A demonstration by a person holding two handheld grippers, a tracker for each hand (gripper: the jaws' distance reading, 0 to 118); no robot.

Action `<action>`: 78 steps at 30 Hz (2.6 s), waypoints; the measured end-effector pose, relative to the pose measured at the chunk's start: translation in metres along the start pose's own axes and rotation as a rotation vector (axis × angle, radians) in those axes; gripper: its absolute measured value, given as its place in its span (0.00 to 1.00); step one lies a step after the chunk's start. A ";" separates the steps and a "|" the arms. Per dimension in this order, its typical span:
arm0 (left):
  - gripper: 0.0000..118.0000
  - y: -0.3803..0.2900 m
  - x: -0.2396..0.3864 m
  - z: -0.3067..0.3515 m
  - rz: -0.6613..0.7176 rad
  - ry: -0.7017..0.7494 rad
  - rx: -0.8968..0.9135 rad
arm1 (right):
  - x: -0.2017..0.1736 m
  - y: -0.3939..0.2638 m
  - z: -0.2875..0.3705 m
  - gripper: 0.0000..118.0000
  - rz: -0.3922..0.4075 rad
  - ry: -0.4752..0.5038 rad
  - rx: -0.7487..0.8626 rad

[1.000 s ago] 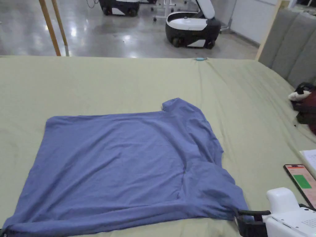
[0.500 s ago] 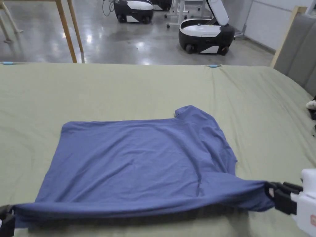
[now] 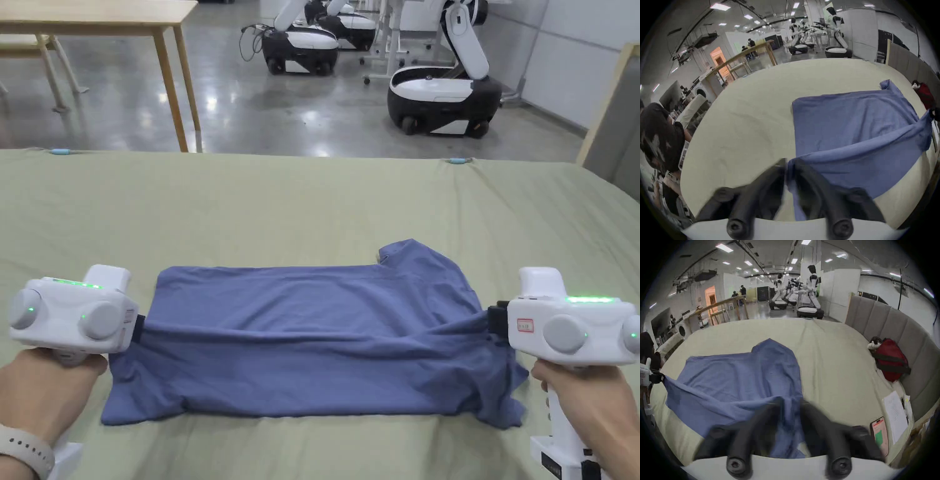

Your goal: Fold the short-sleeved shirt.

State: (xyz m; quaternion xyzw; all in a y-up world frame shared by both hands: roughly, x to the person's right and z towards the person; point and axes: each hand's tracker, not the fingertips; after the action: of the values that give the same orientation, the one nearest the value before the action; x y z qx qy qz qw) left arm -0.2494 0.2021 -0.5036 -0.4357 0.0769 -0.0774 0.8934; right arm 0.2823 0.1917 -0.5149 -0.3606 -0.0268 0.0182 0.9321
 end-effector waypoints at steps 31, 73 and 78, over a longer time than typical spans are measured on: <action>0.95 -0.145 -0.015 0.049 0.222 -0.036 0.139 | -0.073 -0.173 0.141 0.02 -0.059 0.269 0.105; 0.07 -0.142 -0.034 0.128 0.095 -0.143 0.058 | 0.029 -0.111 0.172 0.09 0.011 0.198 -0.023; 0.07 -0.187 -0.032 0.091 0.144 -0.208 -0.047 | 0.018 -0.163 0.131 0.09 0.043 0.171 -0.168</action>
State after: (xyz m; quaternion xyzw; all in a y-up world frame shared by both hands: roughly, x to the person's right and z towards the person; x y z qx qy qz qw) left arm -0.2756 0.1651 -0.2979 -0.4556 0.0165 0.0342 0.8893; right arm 0.2939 0.1602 -0.3077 -0.4380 0.0591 0.0051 0.8970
